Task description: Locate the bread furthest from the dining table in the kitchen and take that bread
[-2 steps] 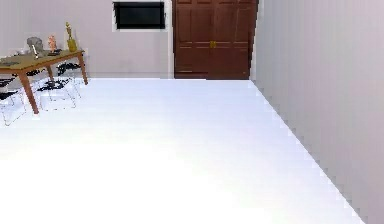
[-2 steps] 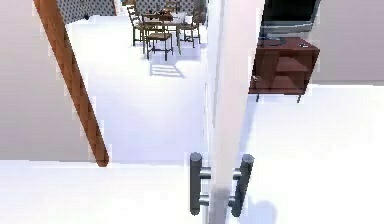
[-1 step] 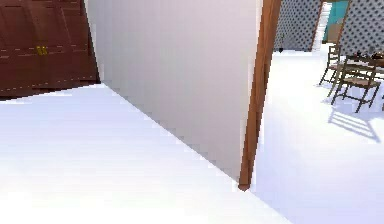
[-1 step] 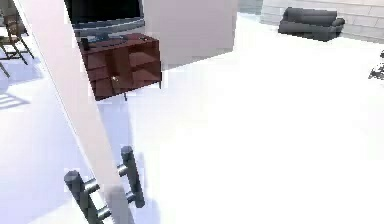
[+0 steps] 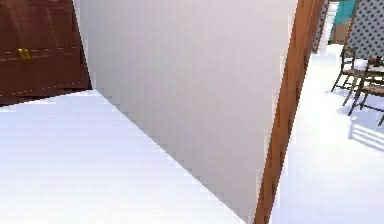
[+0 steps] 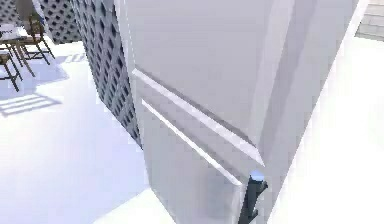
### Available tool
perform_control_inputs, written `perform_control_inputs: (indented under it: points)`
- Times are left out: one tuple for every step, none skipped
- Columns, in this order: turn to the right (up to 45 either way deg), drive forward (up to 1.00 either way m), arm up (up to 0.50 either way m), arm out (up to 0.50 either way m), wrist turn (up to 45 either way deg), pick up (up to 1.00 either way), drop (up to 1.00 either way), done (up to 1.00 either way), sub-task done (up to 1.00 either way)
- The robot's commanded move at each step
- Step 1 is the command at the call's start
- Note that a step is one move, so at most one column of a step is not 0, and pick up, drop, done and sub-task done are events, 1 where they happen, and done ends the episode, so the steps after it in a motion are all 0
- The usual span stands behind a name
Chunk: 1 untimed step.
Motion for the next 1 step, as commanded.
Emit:
perform_control_inputs:
  points:
    - [45.0, 0.00, 0.00, 0.00, 0.0, 0.00, 0.00, 0.00, 0.00]
